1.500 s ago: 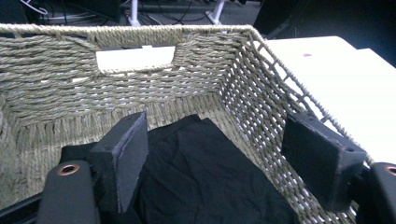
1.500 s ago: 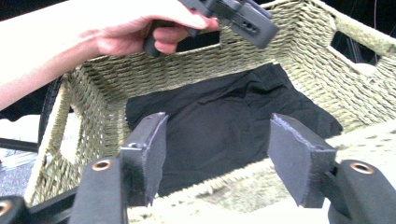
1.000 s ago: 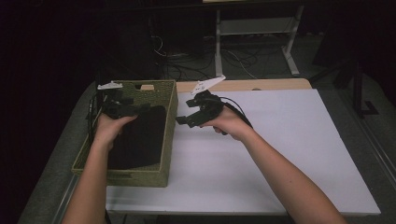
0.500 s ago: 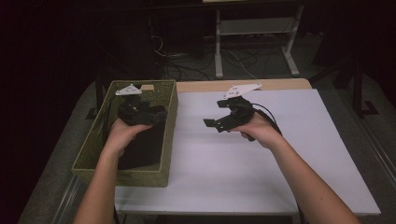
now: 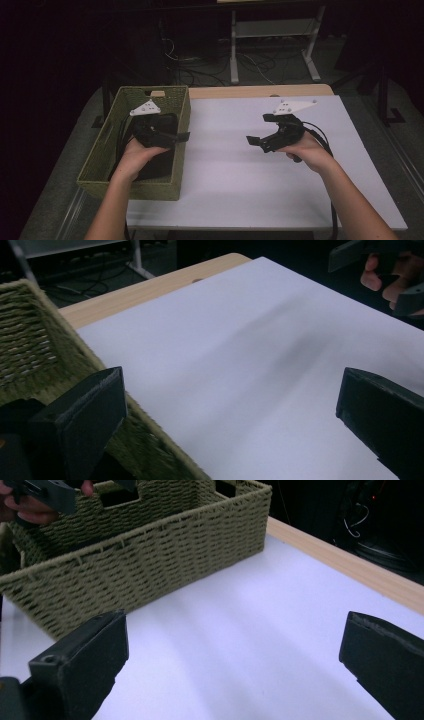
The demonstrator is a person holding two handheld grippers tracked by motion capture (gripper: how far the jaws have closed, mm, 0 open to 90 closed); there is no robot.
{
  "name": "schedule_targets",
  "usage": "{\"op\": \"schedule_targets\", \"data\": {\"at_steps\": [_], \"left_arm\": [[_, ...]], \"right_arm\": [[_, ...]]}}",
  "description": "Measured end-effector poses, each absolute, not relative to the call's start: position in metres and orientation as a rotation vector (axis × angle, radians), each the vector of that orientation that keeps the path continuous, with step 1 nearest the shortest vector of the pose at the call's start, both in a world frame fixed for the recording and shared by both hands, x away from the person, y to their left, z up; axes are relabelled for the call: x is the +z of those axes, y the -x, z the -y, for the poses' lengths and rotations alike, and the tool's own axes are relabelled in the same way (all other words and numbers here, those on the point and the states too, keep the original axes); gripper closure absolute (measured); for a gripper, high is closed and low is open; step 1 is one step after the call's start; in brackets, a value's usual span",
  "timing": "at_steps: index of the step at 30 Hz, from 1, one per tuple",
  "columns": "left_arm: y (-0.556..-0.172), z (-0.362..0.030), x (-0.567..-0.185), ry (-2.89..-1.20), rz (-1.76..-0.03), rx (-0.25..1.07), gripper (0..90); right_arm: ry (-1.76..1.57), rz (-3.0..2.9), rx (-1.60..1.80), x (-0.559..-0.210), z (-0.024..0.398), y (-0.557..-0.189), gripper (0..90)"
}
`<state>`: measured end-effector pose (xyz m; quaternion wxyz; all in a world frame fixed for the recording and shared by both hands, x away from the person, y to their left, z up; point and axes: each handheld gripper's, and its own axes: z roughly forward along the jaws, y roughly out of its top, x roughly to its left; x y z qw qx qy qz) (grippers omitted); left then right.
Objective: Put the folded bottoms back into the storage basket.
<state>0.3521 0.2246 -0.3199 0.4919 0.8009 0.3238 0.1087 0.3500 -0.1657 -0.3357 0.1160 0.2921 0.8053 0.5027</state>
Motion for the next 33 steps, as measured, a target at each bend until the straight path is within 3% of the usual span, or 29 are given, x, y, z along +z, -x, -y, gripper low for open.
{"op": "schedule_targets", "data": {"at_steps": [33], "left_arm": [[-0.309,-0.221,-0.329,-1.948,-0.664,0.214,0.2]], "right_arm": [[-0.969,-2.284,1.45,-0.37,0.269,-0.284,0.0]]}}
